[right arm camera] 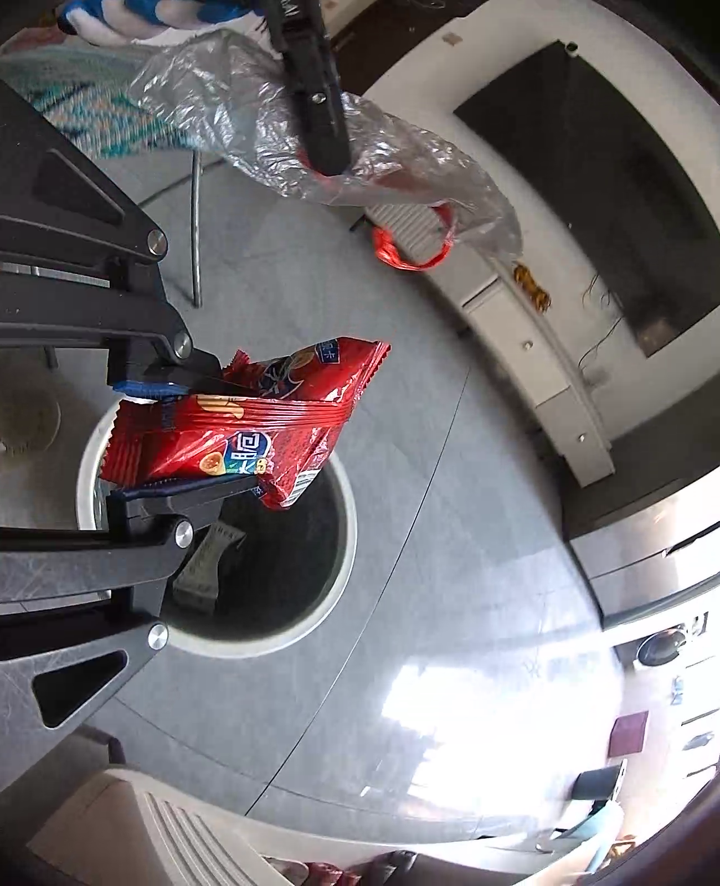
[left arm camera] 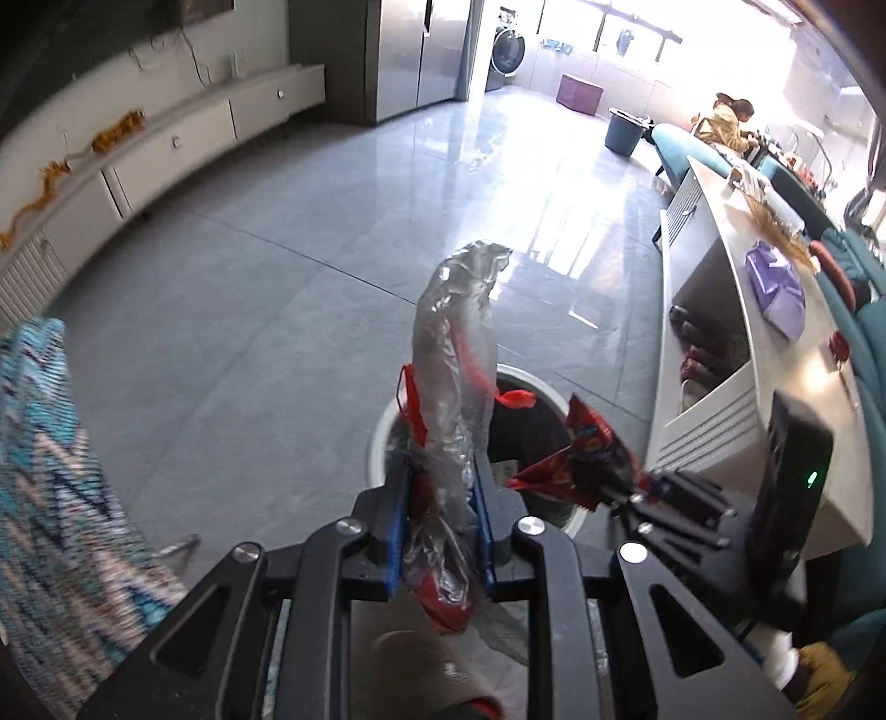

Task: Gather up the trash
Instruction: 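Carry both bags over the white bin and open both tools to drop them, then return both tools to the table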

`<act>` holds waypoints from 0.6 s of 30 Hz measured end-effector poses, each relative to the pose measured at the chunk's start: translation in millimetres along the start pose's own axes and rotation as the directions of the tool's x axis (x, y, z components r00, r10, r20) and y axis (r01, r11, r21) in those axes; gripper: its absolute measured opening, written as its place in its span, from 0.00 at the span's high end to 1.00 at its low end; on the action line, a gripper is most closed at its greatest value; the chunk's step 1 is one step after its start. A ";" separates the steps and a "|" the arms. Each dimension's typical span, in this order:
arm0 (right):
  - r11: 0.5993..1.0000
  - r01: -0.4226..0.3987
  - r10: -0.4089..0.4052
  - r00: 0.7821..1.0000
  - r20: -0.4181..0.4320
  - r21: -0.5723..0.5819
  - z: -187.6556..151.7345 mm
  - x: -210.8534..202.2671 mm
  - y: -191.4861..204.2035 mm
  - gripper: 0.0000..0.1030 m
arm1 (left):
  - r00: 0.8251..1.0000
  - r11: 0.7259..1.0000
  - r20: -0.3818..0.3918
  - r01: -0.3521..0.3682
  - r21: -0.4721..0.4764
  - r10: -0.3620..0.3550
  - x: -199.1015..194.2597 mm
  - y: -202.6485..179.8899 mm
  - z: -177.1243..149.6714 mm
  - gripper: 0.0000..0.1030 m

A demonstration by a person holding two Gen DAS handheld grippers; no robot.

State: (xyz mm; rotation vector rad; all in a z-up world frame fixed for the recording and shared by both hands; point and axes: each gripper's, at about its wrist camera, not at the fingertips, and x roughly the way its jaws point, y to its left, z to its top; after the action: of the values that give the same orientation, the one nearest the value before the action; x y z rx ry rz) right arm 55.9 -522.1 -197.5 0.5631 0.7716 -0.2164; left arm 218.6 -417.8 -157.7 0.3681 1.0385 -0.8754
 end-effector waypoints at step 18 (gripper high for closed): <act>0.991 0.121 -0.119 0.992 -0.043 0.050 -4.7 24.7 -16.6 0.51 | 0.995 0.991 0.018 0.099 -0.092 -0.098 2.4 12.2 9.8 0.47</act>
State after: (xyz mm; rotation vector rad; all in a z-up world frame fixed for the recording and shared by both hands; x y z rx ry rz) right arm 64.1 -532.9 -224.4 0.5728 0.8415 -0.3378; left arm 234.4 -417.6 -156.6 0.2339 1.0884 -0.9129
